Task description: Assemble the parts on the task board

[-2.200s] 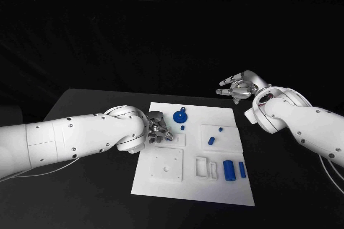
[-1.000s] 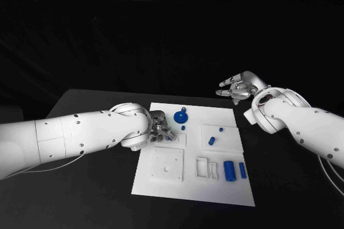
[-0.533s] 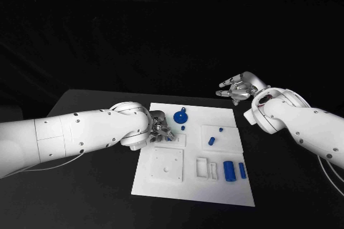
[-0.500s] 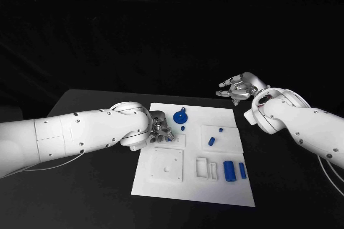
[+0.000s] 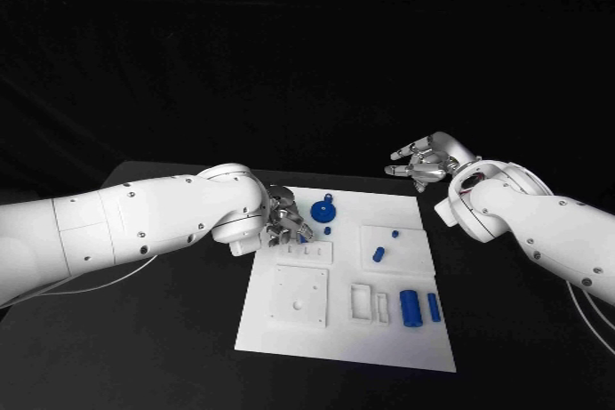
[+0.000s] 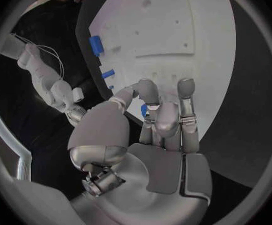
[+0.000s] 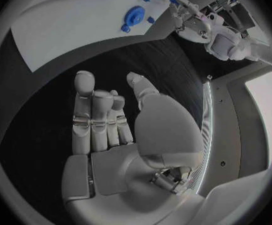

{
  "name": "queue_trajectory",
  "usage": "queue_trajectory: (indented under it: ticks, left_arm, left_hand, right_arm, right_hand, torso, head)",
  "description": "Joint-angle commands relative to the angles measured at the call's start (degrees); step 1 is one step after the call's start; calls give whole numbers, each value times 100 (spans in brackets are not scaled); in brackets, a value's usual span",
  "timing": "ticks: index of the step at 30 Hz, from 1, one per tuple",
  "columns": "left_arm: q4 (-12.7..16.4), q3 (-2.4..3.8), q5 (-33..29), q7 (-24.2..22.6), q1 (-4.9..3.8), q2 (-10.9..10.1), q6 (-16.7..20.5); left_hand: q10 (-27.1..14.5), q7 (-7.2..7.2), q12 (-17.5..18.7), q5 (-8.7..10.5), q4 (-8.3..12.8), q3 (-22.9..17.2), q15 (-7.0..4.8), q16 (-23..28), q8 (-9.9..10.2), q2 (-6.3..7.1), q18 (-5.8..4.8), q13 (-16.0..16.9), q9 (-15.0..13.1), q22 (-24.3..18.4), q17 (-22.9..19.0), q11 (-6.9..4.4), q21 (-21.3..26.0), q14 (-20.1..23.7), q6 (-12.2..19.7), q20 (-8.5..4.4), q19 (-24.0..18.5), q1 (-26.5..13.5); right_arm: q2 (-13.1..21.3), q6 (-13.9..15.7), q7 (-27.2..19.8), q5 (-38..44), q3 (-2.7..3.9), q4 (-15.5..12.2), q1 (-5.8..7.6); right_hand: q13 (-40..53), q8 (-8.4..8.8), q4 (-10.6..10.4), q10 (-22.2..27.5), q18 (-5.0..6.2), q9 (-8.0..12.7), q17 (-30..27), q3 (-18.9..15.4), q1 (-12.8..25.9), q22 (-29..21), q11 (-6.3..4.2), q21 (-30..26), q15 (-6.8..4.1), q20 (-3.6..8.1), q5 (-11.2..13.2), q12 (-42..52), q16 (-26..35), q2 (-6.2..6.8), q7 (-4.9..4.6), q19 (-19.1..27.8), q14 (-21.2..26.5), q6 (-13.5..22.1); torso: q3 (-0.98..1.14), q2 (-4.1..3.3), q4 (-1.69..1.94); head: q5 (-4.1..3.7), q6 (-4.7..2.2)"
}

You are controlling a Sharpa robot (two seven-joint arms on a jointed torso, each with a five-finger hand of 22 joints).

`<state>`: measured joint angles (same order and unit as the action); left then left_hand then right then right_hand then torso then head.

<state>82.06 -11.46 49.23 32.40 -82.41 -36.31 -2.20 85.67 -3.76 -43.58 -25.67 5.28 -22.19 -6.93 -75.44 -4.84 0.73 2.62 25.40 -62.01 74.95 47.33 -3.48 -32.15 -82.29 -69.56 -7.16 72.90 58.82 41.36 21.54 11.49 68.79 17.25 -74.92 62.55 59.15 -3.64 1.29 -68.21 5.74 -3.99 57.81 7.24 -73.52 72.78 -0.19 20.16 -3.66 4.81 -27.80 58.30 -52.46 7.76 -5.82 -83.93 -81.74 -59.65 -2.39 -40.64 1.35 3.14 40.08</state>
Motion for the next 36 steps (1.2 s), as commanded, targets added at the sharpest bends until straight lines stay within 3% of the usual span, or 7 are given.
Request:
queue_trajectory:
  ticks: [1,10,14,18,26,36]
  left_arm:
    - [-85,34,-474,44,-39,13,-400]
    - [-519,41,-975,219,-117,270,-1238]
    - [-864,31,-1125,305,-167,508,-1742]
    - [-1199,28,-1177,357,-208,754,-2063]
    - [-1508,-21,-889,423,-277,1050,-2317]
    - [-1516,-99,-398,442,-311,1205,-2278]
  left_hand:
    - [94,704,10,31,317,-271,-22,28,-6,-203,8,-5,-6,98,-9,-209,16,16,-945,31,4,169]
    - [93,696,26,47,328,-259,-19,24,4,-208,5,-12,-18,100,5,-205,26,38,-920,33,-17,211]
    - [95,690,43,56,344,-255,-13,29,17,-220,6,-18,-24,100,2,-201,33,55,-907,38,-30,224]
    - [95,687,46,59,356,-246,-4,22,24,-234,4,-18,-39,101,19,-199,36,58,-903,47,-42,227]
    - [95,686,37,72,383,-234,1,2,31,-246,6,-16,-77,105,59,-199,26,59,-896,56,-53,230]
    - [95,686,33,70,376,-232,2,-2,30,-264,15,-26,-108,103,73,-201,20,55,-890,65,-53,242]
  right_arm:
    - [-5,-224,-63,-12,2,-40,-16]
    - [-19,-340,-68,-16,1,-112,-45]
    - [-32,-350,-63,-13,1,-114,-50]
    - [-40,-348,-53,-9,1,-108,-52]
    - [-58,-332,-31,2,1,-94,-53]
    - [-78,-317,-19,12,1,-91,-53]
  right_hand:
    - [8,6,63,41,77,10,10,39,33,7,7,1,-37,25,-29,-17,11,-5,-16,-230,-4,-44]
    - [16,5,149,43,78,10,17,109,79,17,6,-2,-39,27,-27,-13,8,-21,-17,-230,-4,-43]
    - [16,5,156,42,78,10,16,117,79,19,6,4,-38,26,-27,-14,10,-24,-17,-231,-4,-43]
    - [16,5,156,42,78,10,16,117,79,19,6,4,-38,26,-27,-14,10,-24,-17,-231,-4,-43]
    - [14,5,171,41,78,10,19,134,99,25,7,3,-38,26,-26,-16,6,-18,-18,-230,-5,-41]
    - [14,5,171,41,78,10,19,134,99,25,7,3,-38,26,-26,-16,6,-18,-18,-230,-5,-41]
  torso:
    - [0,1,1]
    - [2,4,5]
    - [-4,-2,-6]
    - [3,-4,-10]
    - [9,0,0]
    - [0,0,3]
  head:
    - [-1,4]
    - [-3,11]
    - [11,7]
    - [10,14]
    - [8,35]
    - [21,55]
